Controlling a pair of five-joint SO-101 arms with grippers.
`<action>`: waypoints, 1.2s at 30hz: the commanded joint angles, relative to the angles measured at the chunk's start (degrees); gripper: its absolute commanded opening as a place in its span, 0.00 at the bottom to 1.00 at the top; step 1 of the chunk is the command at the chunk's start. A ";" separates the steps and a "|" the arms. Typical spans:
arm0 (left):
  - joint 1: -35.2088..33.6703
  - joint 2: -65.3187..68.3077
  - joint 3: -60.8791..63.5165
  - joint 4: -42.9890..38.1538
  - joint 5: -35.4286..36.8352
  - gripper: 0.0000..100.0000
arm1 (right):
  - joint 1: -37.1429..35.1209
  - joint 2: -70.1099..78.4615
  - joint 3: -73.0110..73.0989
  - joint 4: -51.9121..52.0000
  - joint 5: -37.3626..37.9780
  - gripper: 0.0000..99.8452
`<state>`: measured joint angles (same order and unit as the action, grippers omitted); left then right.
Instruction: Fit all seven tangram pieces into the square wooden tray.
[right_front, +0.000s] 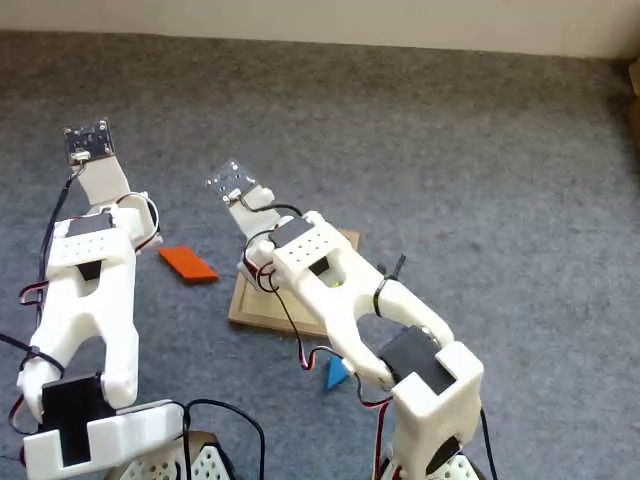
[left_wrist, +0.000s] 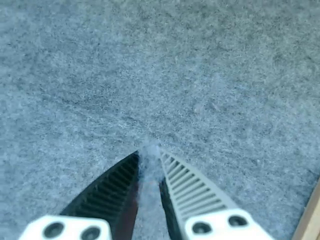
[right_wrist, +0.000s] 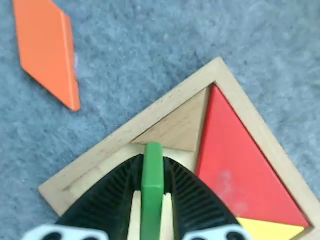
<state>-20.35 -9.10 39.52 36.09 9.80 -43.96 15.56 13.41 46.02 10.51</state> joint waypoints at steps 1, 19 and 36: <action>-0.57 -2.24 -0.84 -0.88 0.70 0.05 | -0.57 -0.84 -2.51 -1.10 -0.35 0.01; -0.48 -1.89 -1.71 -0.88 0.53 0.05 | 1.10 -6.02 -2.15 -0.13 -0.44 0.29; -0.31 -1.89 -1.71 -0.88 0.53 0.05 | 1.98 -15.25 -0.31 7.43 -0.26 0.09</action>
<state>-20.35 -9.10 39.52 36.09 9.80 -43.16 0.97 13.49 53.93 10.59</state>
